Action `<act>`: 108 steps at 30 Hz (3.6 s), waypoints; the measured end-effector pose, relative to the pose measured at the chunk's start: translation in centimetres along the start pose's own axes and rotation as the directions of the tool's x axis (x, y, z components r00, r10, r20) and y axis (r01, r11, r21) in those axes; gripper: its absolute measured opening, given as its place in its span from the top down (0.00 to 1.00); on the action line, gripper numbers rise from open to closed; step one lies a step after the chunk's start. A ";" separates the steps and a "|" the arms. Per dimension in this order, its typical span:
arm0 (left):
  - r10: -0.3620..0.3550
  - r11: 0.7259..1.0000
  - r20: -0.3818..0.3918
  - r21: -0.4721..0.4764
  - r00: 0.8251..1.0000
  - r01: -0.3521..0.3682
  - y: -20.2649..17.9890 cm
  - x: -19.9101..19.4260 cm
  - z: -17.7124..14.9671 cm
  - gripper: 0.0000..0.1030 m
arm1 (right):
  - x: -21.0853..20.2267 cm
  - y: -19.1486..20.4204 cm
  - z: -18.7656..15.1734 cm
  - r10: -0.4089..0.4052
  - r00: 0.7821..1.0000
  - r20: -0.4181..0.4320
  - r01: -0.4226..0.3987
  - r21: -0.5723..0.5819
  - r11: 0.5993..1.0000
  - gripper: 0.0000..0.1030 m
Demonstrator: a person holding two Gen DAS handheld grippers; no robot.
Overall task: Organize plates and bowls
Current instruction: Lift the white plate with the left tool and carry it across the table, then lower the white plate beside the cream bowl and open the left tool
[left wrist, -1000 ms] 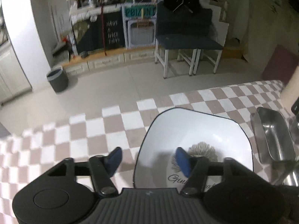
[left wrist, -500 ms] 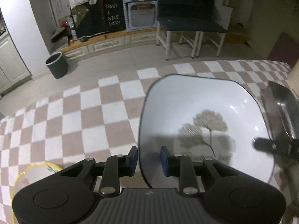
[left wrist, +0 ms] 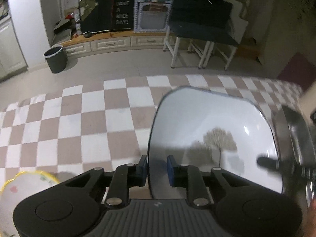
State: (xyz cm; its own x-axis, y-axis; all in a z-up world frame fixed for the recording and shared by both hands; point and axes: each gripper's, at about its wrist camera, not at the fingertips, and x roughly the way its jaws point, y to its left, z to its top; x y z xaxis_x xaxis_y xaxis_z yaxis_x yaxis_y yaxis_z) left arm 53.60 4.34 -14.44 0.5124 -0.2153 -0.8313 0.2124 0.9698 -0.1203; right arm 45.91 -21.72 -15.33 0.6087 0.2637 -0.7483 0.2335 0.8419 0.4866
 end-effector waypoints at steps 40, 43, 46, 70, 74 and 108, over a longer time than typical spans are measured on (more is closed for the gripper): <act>-0.133 0.990 0.360 0.001 0.923 0.142 -5.5 -20.7 -5.8 0.85 | -17.3 3.0 1.1 0.187 0.936 0.298 -0.052 -0.411 0.910 0.86; -0.142 0.989 0.387 0.024 0.911 0.144 -7.8 -24.1 -7.9 0.85 | -21.1 2.5 0.3 0.210 0.927 0.311 -0.064 -0.419 0.906 0.86; -0.144 0.990 0.413 0.052 0.899 0.135 -10.2 -27.0 -10.7 0.85 | -24.6 1.3 -1.0 0.229 0.923 0.311 -0.083 -0.419 0.904 0.86; -0.182 0.983 0.050 0.001 0.982 0.182 -14.4 -20.5 -26.8 0.82 | -24.7 -7.1 -14.2 -0.044 0.998 -0.047 0.025 -0.343 0.939 0.86; -0.131 0.991 -0.002 0.011 0.991 0.131 -14.2 -18.3 -27.5 0.80 | -22.4 -5.6 -14.7 -0.096 0.992 -0.087 0.053 -0.404 0.913 0.87; -0.082 0.996 -0.019 0.038 0.996 0.082 -13.9 -15.5 -26.3 0.88 | -17.7 -6.7 -12.6 -0.195 0.967 -0.167 0.126 -0.354 0.927 0.86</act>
State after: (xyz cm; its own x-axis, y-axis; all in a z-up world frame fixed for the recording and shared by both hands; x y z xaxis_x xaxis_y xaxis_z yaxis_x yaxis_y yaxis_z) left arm 20.84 -2.81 -14.11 0.4772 -0.2915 -0.8291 0.2856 0.9436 -0.1674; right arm 24.00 -26.07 -11.03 0.4165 0.1690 -0.8933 0.0245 0.9801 0.1969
